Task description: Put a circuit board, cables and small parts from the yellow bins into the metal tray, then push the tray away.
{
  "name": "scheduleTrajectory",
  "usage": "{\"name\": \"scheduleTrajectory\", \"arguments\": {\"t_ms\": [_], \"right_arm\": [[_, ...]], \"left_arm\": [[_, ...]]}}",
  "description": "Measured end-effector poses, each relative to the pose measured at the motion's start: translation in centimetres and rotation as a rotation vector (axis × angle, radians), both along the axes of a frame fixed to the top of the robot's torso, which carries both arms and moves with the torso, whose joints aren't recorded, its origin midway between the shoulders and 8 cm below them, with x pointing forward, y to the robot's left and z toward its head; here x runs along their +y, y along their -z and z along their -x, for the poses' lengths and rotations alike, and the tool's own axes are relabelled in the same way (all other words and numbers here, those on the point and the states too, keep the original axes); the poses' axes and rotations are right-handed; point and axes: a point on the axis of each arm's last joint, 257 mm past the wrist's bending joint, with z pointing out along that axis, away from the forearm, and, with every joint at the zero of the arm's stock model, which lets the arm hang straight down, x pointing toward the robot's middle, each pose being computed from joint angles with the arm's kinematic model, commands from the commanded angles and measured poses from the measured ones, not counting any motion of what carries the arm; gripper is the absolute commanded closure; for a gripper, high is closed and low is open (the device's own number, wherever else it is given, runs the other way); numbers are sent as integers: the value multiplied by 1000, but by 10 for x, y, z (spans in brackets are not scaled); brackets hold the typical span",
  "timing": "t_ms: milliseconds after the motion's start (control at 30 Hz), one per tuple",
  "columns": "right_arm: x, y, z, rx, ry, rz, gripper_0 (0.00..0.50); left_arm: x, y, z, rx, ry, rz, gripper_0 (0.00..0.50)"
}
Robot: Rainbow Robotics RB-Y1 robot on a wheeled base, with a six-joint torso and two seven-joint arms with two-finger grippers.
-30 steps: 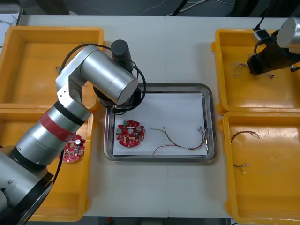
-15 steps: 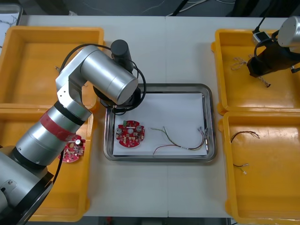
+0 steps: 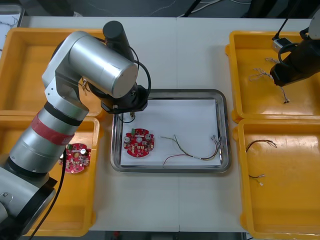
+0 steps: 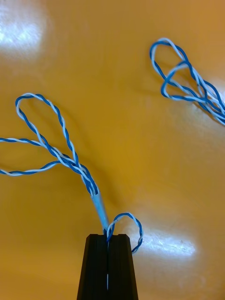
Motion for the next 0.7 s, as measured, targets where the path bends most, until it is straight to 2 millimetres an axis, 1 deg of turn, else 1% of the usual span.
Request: {"name": "scheduleTrajectory", "arguments": {"t_ms": [133,300,333,367,500,533,600,700], "right_arm": [[-9,-1,7,21,12,5,500],[-18,-1,18,59,23,8,500],[-20,-1,20,65,26,8,500],[-21,-2,21,68,28,9,500],[-25,-5,21,59,32,5,500],[-23,-6,20,50,27,2,500],[-19,-9,19,30,8,-1,500],[-13,-12,20,-3,-27,3,500]], "left_arm": [[8,-18,4,4,-25,28,185],[27,-35,6,18,-80,56,178],[31,-38,5,20,-93,63,151],[35,-41,4,21,-105,71,137],[49,-51,-1,13,-154,113,116],[54,-53,-3,9,-167,121,110],[64,-58,-6,1,-195,128,79],[87,-63,-12,-21,-231,108,54]]}}
